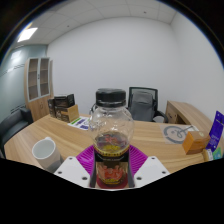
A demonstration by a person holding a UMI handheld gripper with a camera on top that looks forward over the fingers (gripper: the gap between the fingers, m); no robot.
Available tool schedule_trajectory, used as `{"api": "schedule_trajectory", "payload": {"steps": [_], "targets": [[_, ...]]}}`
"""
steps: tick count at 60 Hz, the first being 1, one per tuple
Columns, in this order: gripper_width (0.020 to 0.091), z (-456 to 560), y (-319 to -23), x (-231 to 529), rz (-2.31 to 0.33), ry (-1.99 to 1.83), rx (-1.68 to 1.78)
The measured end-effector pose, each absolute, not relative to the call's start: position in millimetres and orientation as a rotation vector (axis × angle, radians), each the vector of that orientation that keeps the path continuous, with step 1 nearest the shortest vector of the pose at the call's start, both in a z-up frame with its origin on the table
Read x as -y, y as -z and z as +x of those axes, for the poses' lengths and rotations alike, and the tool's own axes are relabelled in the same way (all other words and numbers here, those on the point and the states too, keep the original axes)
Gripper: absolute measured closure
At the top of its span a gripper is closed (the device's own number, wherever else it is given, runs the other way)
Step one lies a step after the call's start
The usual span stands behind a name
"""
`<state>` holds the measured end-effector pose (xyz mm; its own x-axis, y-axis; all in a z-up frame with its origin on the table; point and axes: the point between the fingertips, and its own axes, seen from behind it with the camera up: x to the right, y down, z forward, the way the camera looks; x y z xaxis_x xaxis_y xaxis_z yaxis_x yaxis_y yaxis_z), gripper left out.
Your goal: Pour water
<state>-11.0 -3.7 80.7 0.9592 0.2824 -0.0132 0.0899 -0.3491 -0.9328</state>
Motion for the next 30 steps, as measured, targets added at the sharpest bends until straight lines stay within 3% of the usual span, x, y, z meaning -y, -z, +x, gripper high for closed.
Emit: {"api": "schedule_trajectory", "payload": {"steps": [9, 15, 17, 21, 30], "targets": [[0.0564, -11, -77, 5, -1.975, -0.189, 0.262], [0.0227, -8, -77, 16, -2.031, -0.158, 0.282], [0.0268, -5, -82, 21, -2.034, -0.138, 0.285], [0.0234, 2, -95, 36, -2.037, -0.077, 0.282], [0.0246, 4, -132, 89, -2.047, 0.014, 0.243]]}}
